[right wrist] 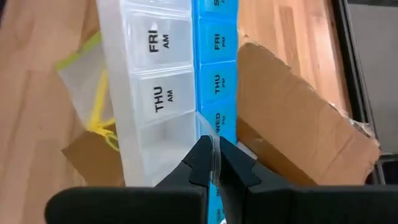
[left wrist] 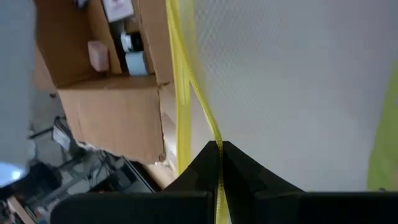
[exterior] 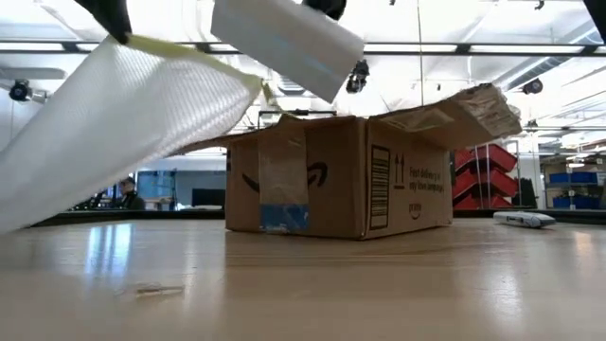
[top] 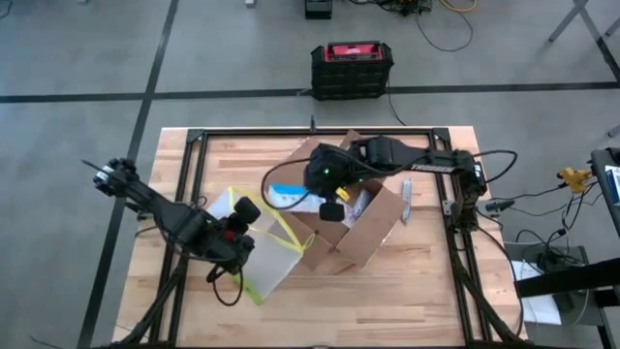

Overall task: Unpack boxes
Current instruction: Put the pill organizer into the transparent zip lock bag, then put the black charger adapter into the transparent zip lock bag

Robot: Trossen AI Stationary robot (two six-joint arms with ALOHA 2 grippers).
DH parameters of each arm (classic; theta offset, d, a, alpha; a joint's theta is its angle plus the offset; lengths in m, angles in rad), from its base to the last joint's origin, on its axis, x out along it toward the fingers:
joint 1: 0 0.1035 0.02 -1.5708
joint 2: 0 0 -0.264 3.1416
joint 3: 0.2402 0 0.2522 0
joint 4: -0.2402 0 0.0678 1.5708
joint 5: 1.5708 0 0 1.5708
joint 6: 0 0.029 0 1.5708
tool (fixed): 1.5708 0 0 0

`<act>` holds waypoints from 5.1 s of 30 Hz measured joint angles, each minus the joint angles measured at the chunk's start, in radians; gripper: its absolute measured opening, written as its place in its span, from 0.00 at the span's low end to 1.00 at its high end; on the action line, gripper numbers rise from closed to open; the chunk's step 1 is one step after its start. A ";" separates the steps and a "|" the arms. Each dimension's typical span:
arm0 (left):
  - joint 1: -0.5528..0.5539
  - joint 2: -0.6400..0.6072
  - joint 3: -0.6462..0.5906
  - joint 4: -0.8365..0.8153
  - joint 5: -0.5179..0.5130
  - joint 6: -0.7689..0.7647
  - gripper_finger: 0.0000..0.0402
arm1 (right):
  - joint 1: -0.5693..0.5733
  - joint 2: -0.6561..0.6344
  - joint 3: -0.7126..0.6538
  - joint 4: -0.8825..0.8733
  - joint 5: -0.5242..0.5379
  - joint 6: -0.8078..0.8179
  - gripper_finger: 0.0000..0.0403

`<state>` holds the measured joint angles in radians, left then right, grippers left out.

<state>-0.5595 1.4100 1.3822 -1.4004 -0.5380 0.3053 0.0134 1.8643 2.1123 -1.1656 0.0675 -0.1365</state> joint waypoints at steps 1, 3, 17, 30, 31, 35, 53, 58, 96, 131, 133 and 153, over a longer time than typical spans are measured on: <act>-0.003 -0.007 0.009 0.006 0.001 -0.002 0.00 | 0.011 0.002 -0.006 0.006 0.033 -0.031 0.00; -0.004 -0.029 0.028 0.025 0.023 -0.010 0.00 | 0.037 0.013 -0.015 0.041 0.108 -0.101 0.00; 0.014 -0.197 0.050 0.231 0.209 -0.073 0.00 | 0.199 0.125 -0.011 0.219 0.248 -0.546 0.00; 0.128 -0.173 0.049 0.253 0.163 -0.003 0.00 | 0.246 0.151 -0.026 0.419 -0.028 -0.634 0.00; 0.135 -0.166 0.049 0.257 0.161 0.014 0.00 | 0.242 0.151 -0.037 0.452 -0.026 -0.634 0.00; 0.144 -0.120 0.049 0.257 0.158 0.079 0.00 | 0.240 0.152 -0.053 0.509 -0.020 -0.644 0.00; 0.148 -0.067 0.047 0.300 0.135 0.127 0.00 | 0.229 0.217 -0.090 0.604 0.090 -0.692 0.00; 0.147 -0.068 0.047 0.300 0.160 0.096 0.00 | 0.222 0.215 -0.090 0.594 0.081 -0.633 0.08; 0.103 -0.106 -0.111 0.346 0.154 -0.120 0.00 | -0.185 0.038 -0.566 0.382 -0.138 -0.541 0.55; 0.106 -0.105 -0.111 0.414 0.152 -0.184 0.00 | -0.275 0.146 -0.665 0.458 -0.256 -0.638 0.52; 0.106 -0.105 -0.111 0.414 0.152 -0.188 0.00 | -0.275 0.158 -0.663 0.461 -0.248 -0.637 0.52; 0.106 -0.105 -0.111 0.413 0.153 -0.188 0.00 | -0.255 0.030 -0.664 0.439 -0.165 -0.488 0.00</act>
<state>-0.4534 1.3048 1.2709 -0.9871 -0.3855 0.1173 -0.2421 1.8939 1.4483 -0.7263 -0.0971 -0.6244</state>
